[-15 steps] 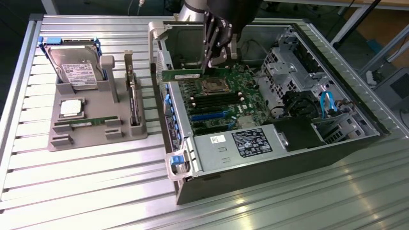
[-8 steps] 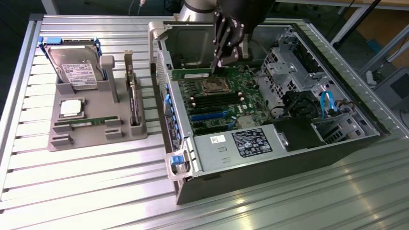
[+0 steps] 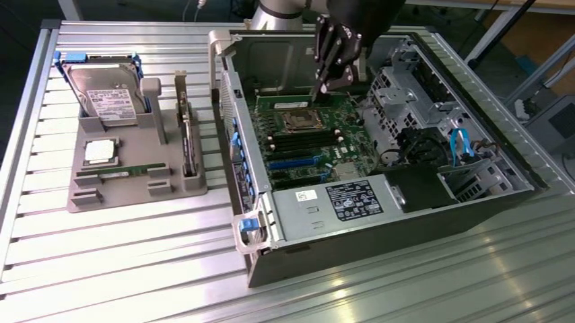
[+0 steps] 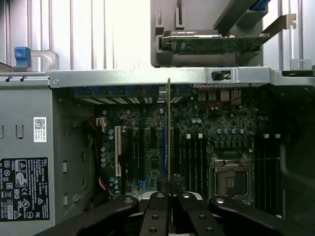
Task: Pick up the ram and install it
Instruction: 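Pick up the ram and move it above insertion slot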
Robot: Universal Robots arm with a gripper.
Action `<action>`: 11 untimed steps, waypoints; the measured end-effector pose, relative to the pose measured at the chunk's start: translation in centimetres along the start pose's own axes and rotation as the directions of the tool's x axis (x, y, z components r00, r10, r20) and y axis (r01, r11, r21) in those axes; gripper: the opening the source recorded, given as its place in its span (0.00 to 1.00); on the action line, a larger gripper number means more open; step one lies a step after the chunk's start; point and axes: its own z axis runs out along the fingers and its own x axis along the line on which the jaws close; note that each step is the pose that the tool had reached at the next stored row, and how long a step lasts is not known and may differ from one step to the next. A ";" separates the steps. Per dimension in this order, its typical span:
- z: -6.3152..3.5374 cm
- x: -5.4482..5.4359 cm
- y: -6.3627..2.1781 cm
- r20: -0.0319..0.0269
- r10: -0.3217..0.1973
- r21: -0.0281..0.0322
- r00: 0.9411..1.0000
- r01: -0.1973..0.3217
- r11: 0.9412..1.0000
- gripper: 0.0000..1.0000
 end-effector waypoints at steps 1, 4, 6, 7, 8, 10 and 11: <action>-0.01 0.0 -0.22 0.000 0.000 0.000 1.000 0.000 1.000 0.12; -0.06 0.0 -1.00 0.000 0.000 0.000 1.000 0.000 1.000 0.12; -0.10 0.0 -1.58 0.000 0.000 0.000 1.000 0.000 1.000 0.12; -0.11 0.0 -1.79 0.000 0.000 0.000 1.000 0.000 1.000 0.12; -0.12 0.0 -2.03 0.000 0.000 -0.001 1.000 0.000 1.000 0.12; -0.15 0.0 -2.48 0.000 0.000 -0.001 1.000 0.000 1.000 0.12; -0.17 0.0 -2.72 0.000 0.000 -0.001 1.000 0.000 1.000 0.12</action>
